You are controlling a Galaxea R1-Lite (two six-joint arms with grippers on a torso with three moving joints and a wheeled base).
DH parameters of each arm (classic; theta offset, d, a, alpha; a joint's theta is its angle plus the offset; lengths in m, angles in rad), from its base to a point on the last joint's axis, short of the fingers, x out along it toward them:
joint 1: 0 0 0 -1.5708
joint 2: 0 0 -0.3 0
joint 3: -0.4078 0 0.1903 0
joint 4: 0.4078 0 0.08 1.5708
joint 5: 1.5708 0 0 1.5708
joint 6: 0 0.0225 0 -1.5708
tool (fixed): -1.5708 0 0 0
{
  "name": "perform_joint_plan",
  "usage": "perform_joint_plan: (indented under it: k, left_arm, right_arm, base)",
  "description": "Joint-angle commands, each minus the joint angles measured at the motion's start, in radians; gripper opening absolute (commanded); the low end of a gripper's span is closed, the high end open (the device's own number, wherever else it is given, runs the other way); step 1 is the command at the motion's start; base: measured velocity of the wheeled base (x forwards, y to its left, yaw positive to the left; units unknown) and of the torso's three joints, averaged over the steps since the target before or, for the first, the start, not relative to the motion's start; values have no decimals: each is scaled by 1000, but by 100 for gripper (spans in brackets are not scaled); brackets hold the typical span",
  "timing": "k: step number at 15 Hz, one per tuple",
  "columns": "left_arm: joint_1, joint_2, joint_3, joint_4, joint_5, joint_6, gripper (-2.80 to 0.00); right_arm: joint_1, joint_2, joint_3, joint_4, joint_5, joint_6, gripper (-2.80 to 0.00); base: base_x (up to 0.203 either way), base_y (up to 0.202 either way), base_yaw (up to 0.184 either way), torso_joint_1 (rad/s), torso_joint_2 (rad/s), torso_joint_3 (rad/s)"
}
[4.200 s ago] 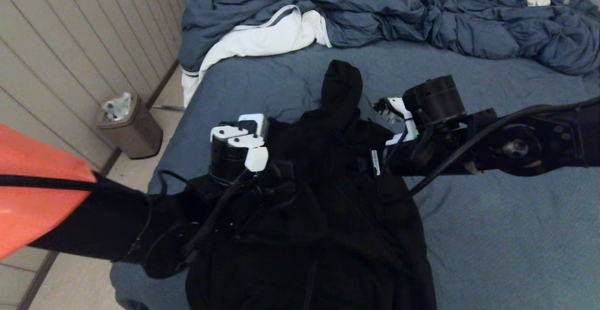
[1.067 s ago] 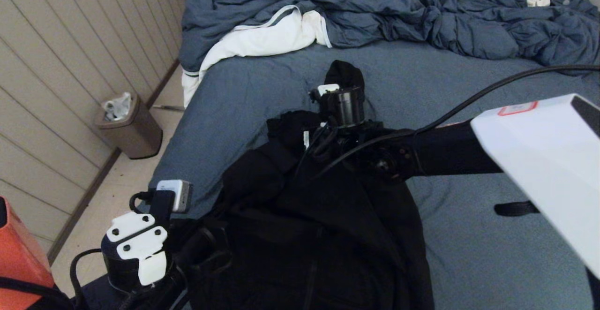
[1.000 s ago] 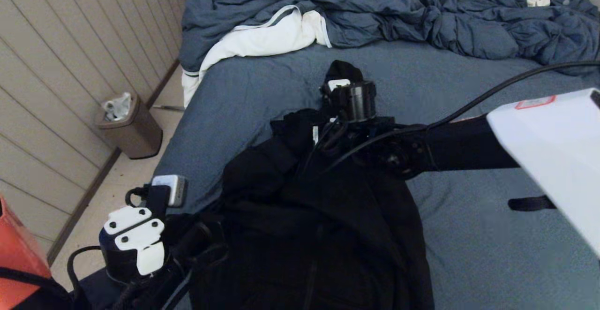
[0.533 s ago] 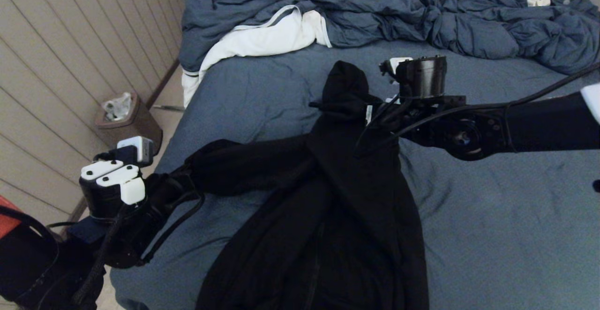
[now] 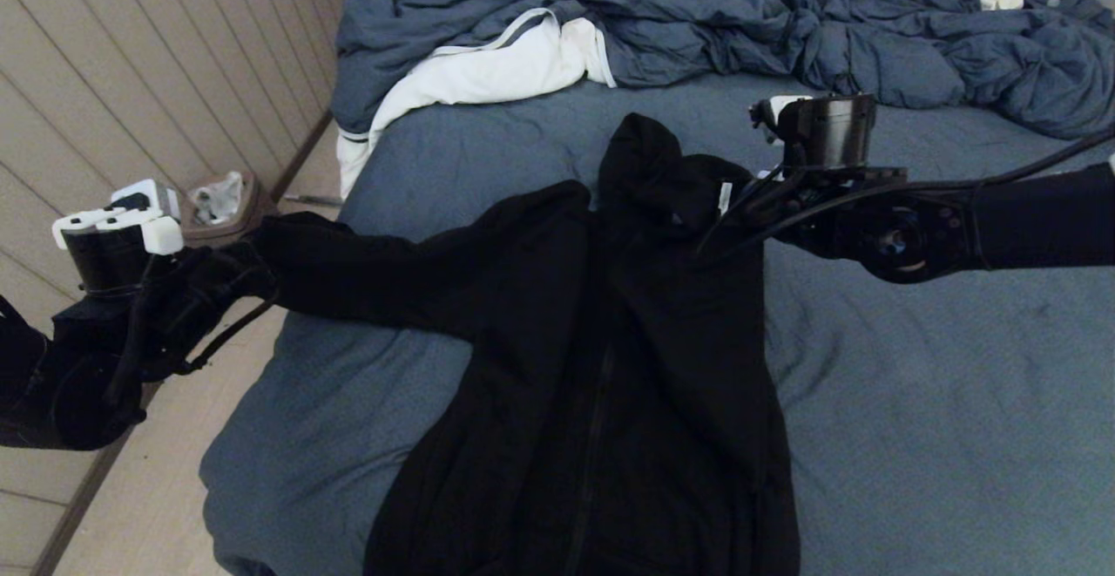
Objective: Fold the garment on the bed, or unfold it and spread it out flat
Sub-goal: Unfold the black sweatshirt
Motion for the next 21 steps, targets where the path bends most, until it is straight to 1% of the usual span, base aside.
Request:
perform_joint_plan:
  k: [1,4,8,10,12,13,14,16,19,21]
  left_arm:
    - [73,5,-43,6,-1,-2,-280]
    - [156,6,-68,29,-72,-4,-280]
    - [189,4,-69,30,-79,-4,-280]
    - [202,3,-74,30,-80,-4,-280]
    - [227,3,-77,32,-110,-4,-280]
    - [235,5,-81,34,-122,-4,-280]
    - [250,8,-87,34,-132,-5,-280]
    - [262,11,-89,34,-134,-4,-280]
    - [269,19,-98,33,-135,-4,-280]
    - [274,33,-106,33,-149,-5,-280]
  right_arm:
    - [-38,-11,-2,-3,-2,3,-280]
    - [-148,-37,-5,-4,-1,4,-280]
    - [-341,-51,4,-4,2,1,-280]
    - [-408,-53,52,-5,15,5,-280]
    - [-464,-53,103,-6,19,11,-280]
    - [-479,-53,119,-9,21,12,-280]
    - [-504,-51,149,-30,24,12,-280]
    - [-538,-45,229,-119,26,-2,-280]
    - [-618,-44,357,-297,29,-64,-280]
    - [-662,-41,378,-341,33,-103,-280]
  base:
    - [0,0,0,0,0,0]
    - [0,0,0,0,0,0]
    - [0,0,0,0,0,0]
    - [0,0,0,0,0,0]
    - [0,0,0,0,0,0]
    - [0,0,0,0,0,0]
    - [0,0,0,0,0,0]
    - [0,0,0,0,0,0]
    - [0,0,0,0,0,0]
    - [0,0,0,0,0,0]
